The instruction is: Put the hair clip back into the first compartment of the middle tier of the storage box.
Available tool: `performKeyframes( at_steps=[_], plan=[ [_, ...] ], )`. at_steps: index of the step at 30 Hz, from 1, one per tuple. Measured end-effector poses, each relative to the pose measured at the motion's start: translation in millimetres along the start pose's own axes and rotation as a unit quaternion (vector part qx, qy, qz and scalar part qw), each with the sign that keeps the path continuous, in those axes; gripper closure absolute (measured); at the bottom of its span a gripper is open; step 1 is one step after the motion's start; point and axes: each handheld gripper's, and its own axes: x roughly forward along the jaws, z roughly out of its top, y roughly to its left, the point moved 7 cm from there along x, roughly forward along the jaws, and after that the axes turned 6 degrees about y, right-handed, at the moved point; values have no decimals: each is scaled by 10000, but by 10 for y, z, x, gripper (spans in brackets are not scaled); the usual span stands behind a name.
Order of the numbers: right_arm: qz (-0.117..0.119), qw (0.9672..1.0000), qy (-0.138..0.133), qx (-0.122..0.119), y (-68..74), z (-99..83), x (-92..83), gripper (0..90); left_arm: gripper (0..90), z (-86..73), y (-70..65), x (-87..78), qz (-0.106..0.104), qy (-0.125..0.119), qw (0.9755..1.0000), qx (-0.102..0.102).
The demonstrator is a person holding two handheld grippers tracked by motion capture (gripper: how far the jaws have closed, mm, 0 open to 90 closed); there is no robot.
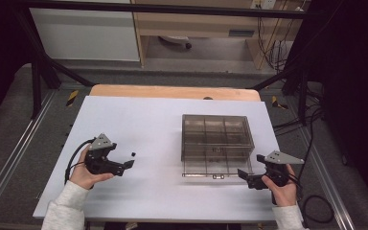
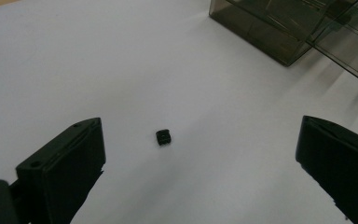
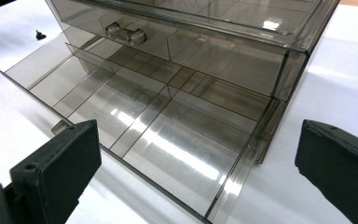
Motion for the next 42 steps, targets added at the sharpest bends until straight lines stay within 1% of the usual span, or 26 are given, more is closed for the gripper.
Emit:
performKeyframes(
  at_steps=[6,10,17,24,29,30,31,33,36,37,39,42],
  plan=[
    [7,10000,16,-12,5,0,8,8,9,54,0,26,48,-15,10000,-8],
    [-2,10000,19,-18,4,0,12,8,11,67,21,48,127,24,9999,-16],
    [2,10000,35,-32,7,2,14,8,24,89,73,99,222,45,9997,-125],
    [1,10000,42,-13,-2,-2,10,8,32,84,141,189,351,164,9990,-234],
    [13,10000,59,-17,3,-3,21,8,45,93,184,228,402,140,9985,-354],
    [15,10000,59,-16,3,-3,24,8,46,95,192,235,418,142,9983,-370],
    [20,10000,61,-24,4,-2,24,8,48,95,206,244,484,157,9981,-356],
    [21,10000,63,-30,6,0,23,8,48,91,214,260,495,174,9979,-380],
    [21,10000,57,-20,1,2,22,8,51,81,224,283,518,229,9976,-404],
    [27,10000,59,-21,1,2,22,8,52,80,234,288,555,239,9974,-396],
    [21,10000,60,-23,1,3,23,8,56,74,240,307,533,265,9971,-483],
    [19,10000,64,-33,3,6,26,8,74,53,267,344,586,371,9962,-522]
  ],
)
